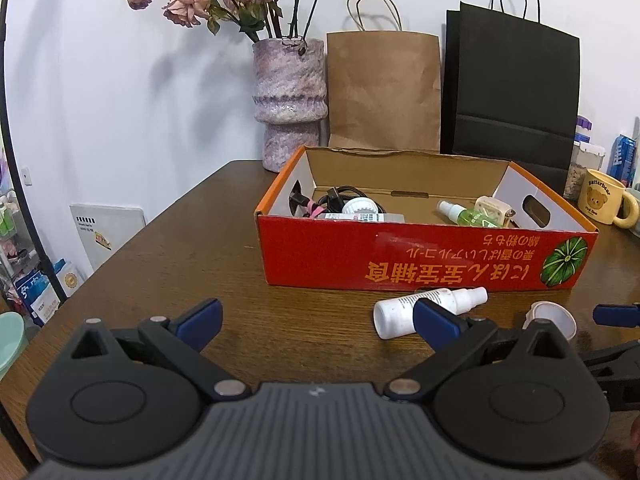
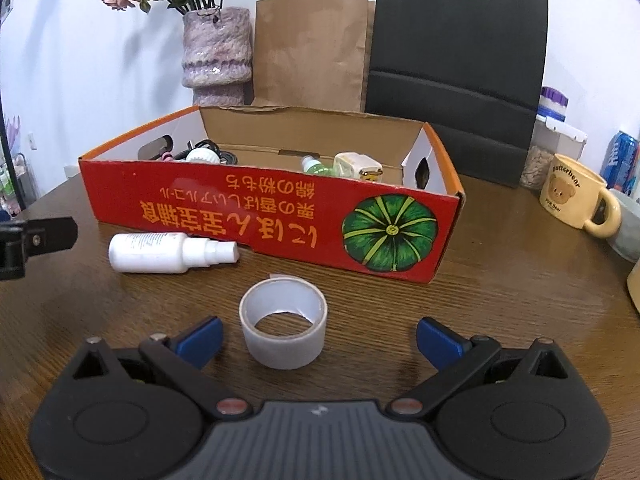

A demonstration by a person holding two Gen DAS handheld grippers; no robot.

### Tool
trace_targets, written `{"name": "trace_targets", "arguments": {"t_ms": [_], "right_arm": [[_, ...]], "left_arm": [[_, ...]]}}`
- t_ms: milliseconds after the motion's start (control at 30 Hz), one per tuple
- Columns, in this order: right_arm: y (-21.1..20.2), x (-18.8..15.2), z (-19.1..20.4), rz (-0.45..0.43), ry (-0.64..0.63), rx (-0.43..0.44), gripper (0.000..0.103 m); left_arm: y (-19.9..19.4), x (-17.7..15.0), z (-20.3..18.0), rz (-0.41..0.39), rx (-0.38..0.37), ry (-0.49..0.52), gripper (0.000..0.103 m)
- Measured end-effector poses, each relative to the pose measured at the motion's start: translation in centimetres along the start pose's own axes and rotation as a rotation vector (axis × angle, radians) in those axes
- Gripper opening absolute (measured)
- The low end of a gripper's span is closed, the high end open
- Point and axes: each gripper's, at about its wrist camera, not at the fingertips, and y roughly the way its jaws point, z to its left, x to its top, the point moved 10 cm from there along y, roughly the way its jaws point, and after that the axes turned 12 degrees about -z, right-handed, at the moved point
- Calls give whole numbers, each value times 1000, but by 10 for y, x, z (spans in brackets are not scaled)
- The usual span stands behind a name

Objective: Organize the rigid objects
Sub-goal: 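Grasp the clear tape roll with the right tool while the left tool grasps the white spray bottle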

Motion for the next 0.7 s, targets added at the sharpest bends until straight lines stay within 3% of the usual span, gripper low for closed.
{"name": "trace_targets", "arguments": {"t_ms": [67, 133, 167, 200, 700], "right_arm": [[0, 1, 1, -6, 6, 10, 97], [-3, 4, 4, -26, 13, 36, 72], [-3, 4, 5, -31, 17, 45, 50], [-3, 4, 5, -31, 23, 53, 42], [-17, 20, -20, -117, 78, 3, 42]], "left_arm": [[0, -1, 0, 2, 0, 0, 103], [1, -1, 0, 5, 0, -1, 103], [2, -1, 0, 6, 0, -2, 103], [2, -1, 0, 8, 0, -2, 103], [10, -9, -23, 51, -34, 7, 103]]}}
